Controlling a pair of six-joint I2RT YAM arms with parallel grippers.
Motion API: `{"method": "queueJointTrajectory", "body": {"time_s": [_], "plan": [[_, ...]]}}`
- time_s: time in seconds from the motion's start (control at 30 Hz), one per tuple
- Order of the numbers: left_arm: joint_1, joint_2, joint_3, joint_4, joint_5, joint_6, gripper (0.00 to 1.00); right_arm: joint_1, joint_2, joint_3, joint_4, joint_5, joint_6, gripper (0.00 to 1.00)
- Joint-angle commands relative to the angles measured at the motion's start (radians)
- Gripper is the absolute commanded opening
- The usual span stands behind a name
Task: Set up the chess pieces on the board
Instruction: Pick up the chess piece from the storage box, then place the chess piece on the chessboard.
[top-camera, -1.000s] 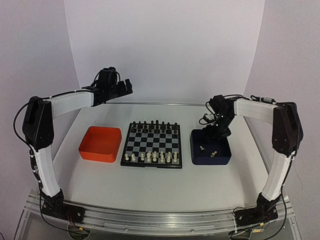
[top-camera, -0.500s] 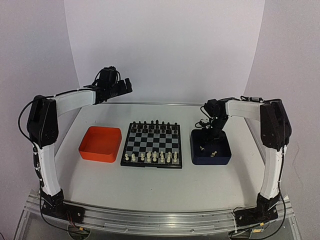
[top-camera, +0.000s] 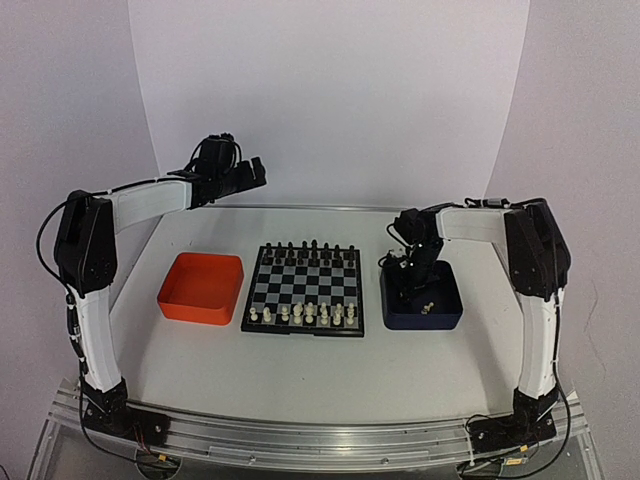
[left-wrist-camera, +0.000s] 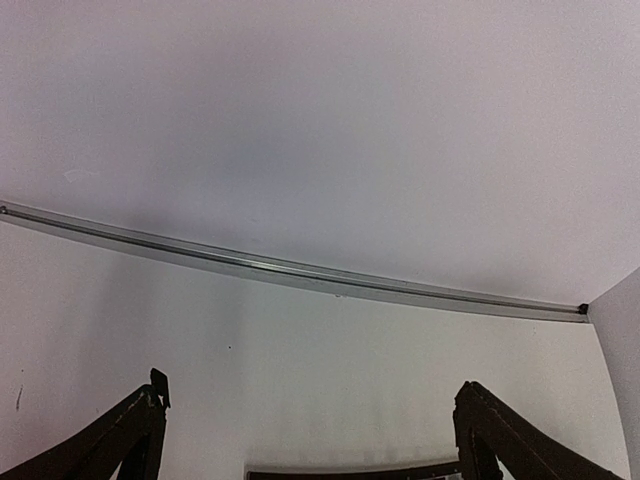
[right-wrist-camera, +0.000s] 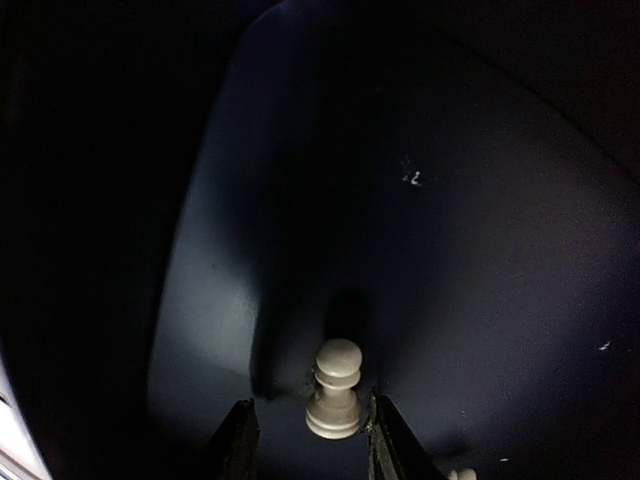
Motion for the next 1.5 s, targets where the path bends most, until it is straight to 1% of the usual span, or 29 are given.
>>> {"method": "queueJointTrajectory", "body": {"time_s": [0.0,0.13,0.2,0.3,0.33,0.37,0.5,0.63,0.73,0.8,0.87,0.97,1.03,1.1,1.17,1.27,1.47], "plan": [[0.005,-0.034,-0.003,0.021,0.015,-0.01,1.0,0.004,0.01,0.009,0.012,0.022,-0.003,0.32],[0.005,-0.056,-0.037,0.032,0.021,-0.021,1.0,0.008,0.005,-0.021,0.044,0.029,-0.001,0.24],[0.005,-0.068,-0.051,0.032,0.023,-0.027,1.0,0.01,0.003,-0.039,0.065,0.06,0.008,0.17],[0.005,-0.088,-0.067,0.028,0.027,-0.033,1.0,0.011,-0.001,-0.055,0.086,0.067,0.029,0.04],[0.005,-0.098,-0.074,0.024,0.026,-0.035,1.0,0.01,-0.011,-0.066,0.093,0.07,0.033,0.01],[0.005,-0.111,-0.083,0.021,0.028,-0.037,1.0,0.011,-0.022,-0.078,0.103,0.076,0.034,0.0],[0.005,-0.172,-0.136,0.011,0.067,-0.055,1.0,0.01,-0.115,-0.129,0.142,0.105,0.02,0.0],[0.004,-0.243,-0.18,-0.006,0.181,-0.075,1.0,0.011,-0.245,-0.169,0.165,0.125,-0.002,0.0],[0.003,-0.278,-0.179,-0.051,0.33,-0.078,1.0,0.01,-0.35,-0.197,0.176,0.115,-0.04,0.0],[0.0,-0.299,-0.201,-0.049,0.452,-0.079,1.0,0.009,-0.413,-0.212,0.211,0.078,-0.064,0.0],[-0.018,-0.326,-0.258,0.01,0.566,-0.067,1.0,0.01,-0.481,-0.259,0.301,0.001,-0.092,0.0],[-0.073,-0.349,-0.313,0.073,0.67,-0.048,1.0,0.011,-0.562,-0.332,0.46,-0.189,-0.14,0.0],[-0.123,-0.335,-0.274,0.054,0.716,-0.042,1.0,0.018,-0.578,-0.337,0.536,-0.281,-0.141,0.0],[-0.179,-0.298,-0.193,-0.036,0.782,-0.022,0.98,0.033,-0.574,-0.288,0.548,-0.372,-0.124,0.0],[-0.209,-0.271,-0.158,-0.058,0.874,-0.017,0.95,0.059,-0.57,-0.276,0.564,-0.495,-0.149,0.0],[-0.229,-0.244,-0.145,-0.065,0.926,-0.05,0.88,0.12,-0.54,-0.251,0.571,-0.504,-0.202,0.0],[-0.262,-0.234,-0.146,-0.086,0.94,-0.061,0.81,0.177,-0.464,-0.169,0.6,-0.481,-0.2,0.0]]}}
